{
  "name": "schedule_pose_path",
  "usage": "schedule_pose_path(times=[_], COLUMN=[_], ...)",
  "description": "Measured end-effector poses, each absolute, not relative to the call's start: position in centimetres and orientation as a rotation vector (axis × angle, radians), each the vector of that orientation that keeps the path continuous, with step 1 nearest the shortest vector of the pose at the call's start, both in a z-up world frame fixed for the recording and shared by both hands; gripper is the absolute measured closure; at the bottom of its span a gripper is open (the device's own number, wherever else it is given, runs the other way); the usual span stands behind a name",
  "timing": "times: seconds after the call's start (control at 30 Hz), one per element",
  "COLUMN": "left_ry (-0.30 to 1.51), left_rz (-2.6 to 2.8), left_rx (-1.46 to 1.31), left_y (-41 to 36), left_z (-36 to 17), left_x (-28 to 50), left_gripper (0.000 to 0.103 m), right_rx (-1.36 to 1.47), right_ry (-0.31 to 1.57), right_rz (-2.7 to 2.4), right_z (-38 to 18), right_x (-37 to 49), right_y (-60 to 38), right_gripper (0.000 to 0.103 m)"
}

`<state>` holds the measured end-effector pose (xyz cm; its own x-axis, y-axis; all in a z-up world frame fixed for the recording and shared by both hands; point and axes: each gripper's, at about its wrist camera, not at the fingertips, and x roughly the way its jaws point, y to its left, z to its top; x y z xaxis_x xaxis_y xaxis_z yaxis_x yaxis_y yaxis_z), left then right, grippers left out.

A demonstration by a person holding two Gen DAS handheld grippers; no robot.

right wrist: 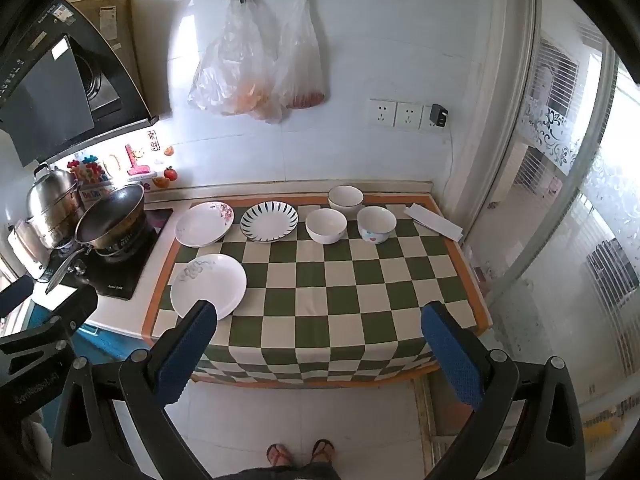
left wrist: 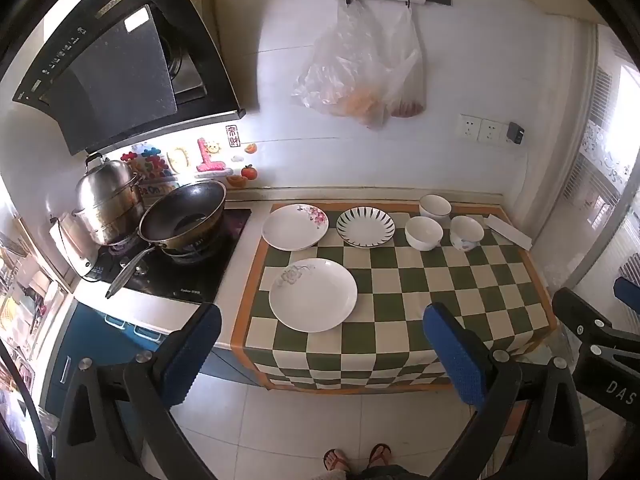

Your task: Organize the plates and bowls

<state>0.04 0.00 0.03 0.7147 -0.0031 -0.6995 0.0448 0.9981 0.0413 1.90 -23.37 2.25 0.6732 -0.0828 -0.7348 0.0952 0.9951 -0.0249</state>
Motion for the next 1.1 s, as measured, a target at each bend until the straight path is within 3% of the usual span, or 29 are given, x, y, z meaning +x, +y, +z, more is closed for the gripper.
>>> schedule_pose_path(times=[1.1], left_ry=[0.753], left_rz=[-0.023], left_rx=[0.05], left_y=[-0.7], left_z=[1.0], left_x=[-0.8], left_gripper=[0.0], right_rx=[0.024], right_ry=[0.808], right_rz=[-0.098], right_z=[2.3], right_x=[1.8], right_y=[-23.9], right_gripper=[0.0])
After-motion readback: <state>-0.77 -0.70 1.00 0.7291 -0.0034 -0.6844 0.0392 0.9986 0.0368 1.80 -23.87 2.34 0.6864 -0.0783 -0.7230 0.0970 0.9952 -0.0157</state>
